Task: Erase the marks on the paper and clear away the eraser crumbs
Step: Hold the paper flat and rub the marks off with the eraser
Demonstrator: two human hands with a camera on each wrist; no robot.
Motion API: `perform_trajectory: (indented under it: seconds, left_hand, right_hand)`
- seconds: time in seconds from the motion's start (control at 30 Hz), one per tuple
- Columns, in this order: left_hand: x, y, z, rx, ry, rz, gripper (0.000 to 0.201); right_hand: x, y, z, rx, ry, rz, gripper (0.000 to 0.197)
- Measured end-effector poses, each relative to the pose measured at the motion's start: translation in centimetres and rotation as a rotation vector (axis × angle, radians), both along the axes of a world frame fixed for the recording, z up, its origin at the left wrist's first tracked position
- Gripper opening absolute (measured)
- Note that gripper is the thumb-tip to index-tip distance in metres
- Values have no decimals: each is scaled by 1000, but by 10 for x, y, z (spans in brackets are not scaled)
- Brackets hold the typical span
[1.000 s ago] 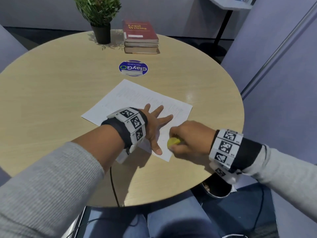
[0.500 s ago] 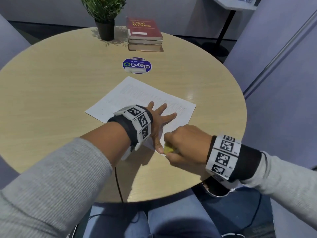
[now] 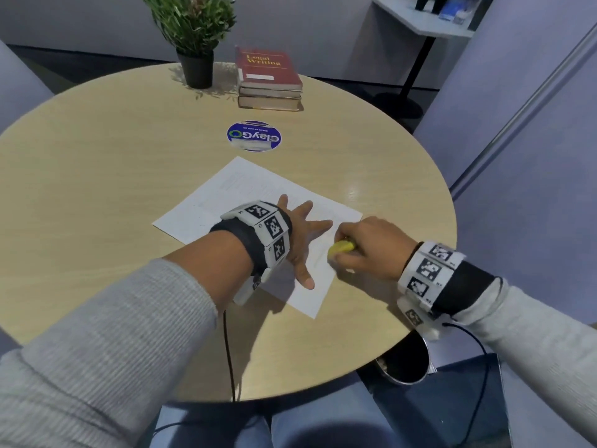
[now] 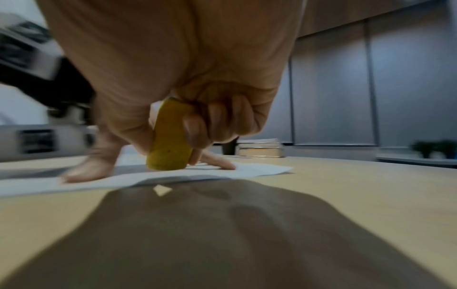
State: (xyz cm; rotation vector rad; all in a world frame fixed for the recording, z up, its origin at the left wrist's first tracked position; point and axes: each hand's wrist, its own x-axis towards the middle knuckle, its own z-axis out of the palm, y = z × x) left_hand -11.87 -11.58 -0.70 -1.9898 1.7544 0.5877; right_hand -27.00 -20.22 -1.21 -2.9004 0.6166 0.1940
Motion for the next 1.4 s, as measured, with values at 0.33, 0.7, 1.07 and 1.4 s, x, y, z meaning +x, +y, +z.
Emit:
perform_trajectory:
  seconds: [0.33,0.7,1.07,1.4]
  left_hand:
    - [1,1,0,3,52,98,132]
    - [5,0,-5,15,59,107,133]
    - [6,-1,-6,13,51,101,135]
    - [6,-1,-5,8,44,87,133]
  right_hand:
    - [14,-9,-4,4,27,-37,31]
    - [16,14,2,57,87,80,28]
    - [19,20,2,144,112,112,25]
    - [22,17,-1,161,113,132,27]
